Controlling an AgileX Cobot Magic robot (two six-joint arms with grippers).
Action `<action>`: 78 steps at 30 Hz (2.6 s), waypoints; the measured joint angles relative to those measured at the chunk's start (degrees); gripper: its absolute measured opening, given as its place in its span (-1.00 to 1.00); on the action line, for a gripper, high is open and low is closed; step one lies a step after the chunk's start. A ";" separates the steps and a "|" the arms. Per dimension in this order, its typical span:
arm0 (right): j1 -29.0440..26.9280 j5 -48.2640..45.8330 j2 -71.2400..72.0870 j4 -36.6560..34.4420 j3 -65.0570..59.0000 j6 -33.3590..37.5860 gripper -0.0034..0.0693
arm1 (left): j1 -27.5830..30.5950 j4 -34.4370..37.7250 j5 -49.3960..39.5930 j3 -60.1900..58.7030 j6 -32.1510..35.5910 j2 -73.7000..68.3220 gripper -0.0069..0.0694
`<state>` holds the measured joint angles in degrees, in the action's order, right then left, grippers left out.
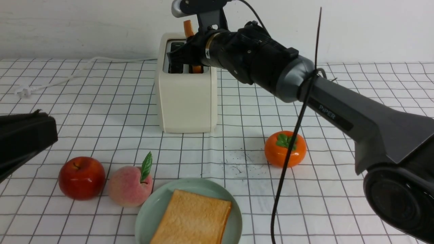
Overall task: Take toasted bread from bread machine on white checkered table place on plate.
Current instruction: 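Grasp the toast slice in the toaster and pull it up out of the slot with the right gripper, then place the held slice of bread on top of the slice on the plate with the right gripper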
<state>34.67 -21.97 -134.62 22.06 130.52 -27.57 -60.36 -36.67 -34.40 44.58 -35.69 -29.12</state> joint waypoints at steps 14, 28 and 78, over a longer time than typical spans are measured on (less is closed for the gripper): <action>5.12 -1.76 14.21 -0.18 0.05 0.89 -0.58 | 0.00 -0.51 -1.46 0.00 0.00 0.00 -0.85; 11.85 -49.53 36.17 -18.00 -5.53 26.09 -0.59 | 0.00 0.46 -11.02 0.00 0.00 0.00 -0.84; -10.63 -28.08 34.95 -57.09 -55.46 44.96 0.28 | 0.00 10.80 -25.53 0.00 -0.22 0.00 -0.83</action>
<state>24.04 -50.05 -99.67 -35.03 75.07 17.39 -60.36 -25.87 -59.93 44.58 -35.91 -29.12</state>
